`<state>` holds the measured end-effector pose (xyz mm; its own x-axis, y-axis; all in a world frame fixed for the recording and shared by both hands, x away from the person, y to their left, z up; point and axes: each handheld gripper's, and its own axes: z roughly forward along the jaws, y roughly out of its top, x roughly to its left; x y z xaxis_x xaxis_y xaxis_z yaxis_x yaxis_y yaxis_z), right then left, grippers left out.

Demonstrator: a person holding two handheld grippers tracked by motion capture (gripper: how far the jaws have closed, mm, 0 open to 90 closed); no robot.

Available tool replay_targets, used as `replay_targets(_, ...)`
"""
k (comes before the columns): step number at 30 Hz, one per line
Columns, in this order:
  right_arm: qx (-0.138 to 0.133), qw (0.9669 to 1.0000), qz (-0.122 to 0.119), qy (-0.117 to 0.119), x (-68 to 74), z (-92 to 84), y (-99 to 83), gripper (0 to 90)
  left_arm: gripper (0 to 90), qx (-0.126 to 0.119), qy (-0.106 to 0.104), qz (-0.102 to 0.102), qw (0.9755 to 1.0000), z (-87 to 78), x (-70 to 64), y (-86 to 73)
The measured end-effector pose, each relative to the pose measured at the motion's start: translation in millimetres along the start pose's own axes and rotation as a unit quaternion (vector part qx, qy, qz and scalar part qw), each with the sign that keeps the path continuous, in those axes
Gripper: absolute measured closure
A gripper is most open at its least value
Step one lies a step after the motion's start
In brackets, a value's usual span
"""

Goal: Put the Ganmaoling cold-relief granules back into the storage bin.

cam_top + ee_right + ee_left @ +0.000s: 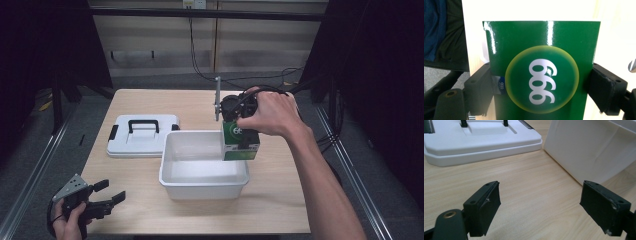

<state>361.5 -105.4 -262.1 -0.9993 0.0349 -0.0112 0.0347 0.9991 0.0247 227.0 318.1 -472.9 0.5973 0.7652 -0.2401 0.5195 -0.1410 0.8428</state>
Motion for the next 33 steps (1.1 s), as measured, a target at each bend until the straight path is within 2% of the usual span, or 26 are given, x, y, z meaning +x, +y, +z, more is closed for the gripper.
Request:
replay_targets(13, -0.007, 0.9999, -0.002, 0.010, -7.1, 17.7, 19.2, 16.3, 15.8, 0.000, 0.000, 0.000, 1.0000, 0.1, 0.1, 0.0)
replay_targets(18, -0.001, 0.9999, -0.003, 0.010, -7.8, 23.5, 23.8, 16.3, 15.8, 0.000, -0.001, -0.001, 1.0000, 0.0, 0.1, 0.1)
replay_targets(27, 0.008, 0.9997, -0.005, 0.022, -9.7, 48.5, 32.6, 16.2, 15.8, 0.000, -0.001, 0.000, 1.0000, 0.0, 0.2, 0.1)
replay_targets(33, 0.011, 0.9996, -0.003, 0.027, -11.4, 65.7, 29.7, 16.2, 15.8, 0.000, 0.001, 0.001, 1.0000, 0.1, 0.1, 0.2)
